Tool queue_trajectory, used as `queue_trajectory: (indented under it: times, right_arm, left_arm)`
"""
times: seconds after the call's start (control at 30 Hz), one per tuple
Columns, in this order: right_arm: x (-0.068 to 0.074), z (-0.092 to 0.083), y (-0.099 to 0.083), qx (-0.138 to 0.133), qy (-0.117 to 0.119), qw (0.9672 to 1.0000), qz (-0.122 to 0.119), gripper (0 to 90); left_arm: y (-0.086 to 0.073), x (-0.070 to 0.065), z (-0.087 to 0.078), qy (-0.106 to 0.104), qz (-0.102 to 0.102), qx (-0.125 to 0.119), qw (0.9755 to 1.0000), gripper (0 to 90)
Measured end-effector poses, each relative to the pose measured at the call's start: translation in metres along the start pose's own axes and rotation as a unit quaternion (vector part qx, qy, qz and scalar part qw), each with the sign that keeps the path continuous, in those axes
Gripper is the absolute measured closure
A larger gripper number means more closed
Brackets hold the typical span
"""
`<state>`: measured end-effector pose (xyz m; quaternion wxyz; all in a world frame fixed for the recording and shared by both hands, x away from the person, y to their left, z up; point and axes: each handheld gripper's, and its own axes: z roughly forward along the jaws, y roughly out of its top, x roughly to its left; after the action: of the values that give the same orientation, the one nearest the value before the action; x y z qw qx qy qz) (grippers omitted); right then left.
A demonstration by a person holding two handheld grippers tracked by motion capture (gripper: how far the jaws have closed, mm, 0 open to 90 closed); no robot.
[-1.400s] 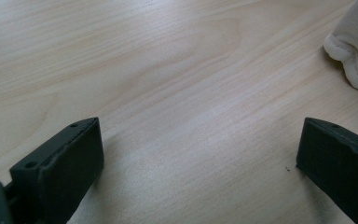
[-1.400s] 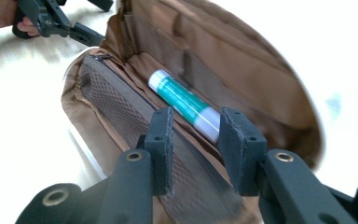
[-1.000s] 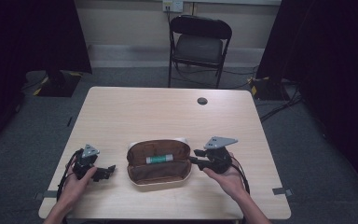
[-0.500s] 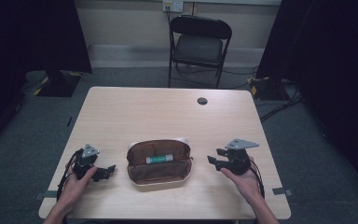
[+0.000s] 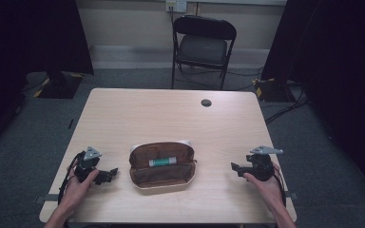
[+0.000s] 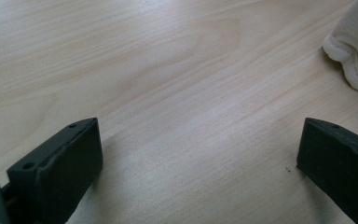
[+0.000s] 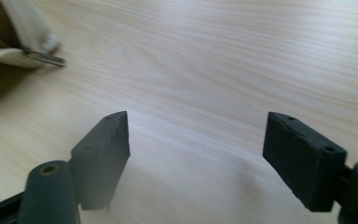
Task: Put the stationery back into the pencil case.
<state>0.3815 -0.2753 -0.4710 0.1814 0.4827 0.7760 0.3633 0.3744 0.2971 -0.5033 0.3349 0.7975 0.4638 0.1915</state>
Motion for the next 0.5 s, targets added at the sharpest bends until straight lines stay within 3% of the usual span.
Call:
queue_trajectory:
  times: [0.23, 0.37, 0.5]
  right_arm:
    - [-0.017, 0.016, -0.011, 0.041, -0.033, 0.9986, 0.008, 16.2]
    - [-0.017, 0.018, -0.016, 0.023, -0.060, 0.9980, -0.002, 14.1]
    - [-0.017, 0.020, -0.020, 0.002, -0.063, 0.9980, 0.000, 13.2]
  left_arm:
    - [0.000, 0.000, 0.000, 0.000, 0.000, 0.000, 1.0000, 0.0]
    - [0.000, 0.000, 0.000, 0.000, 0.000, 0.000, 1.0000, 0.0]
    - [0.000, 0.000, 0.000, 0.000, 0.000, 0.000, 1.0000, 0.0]
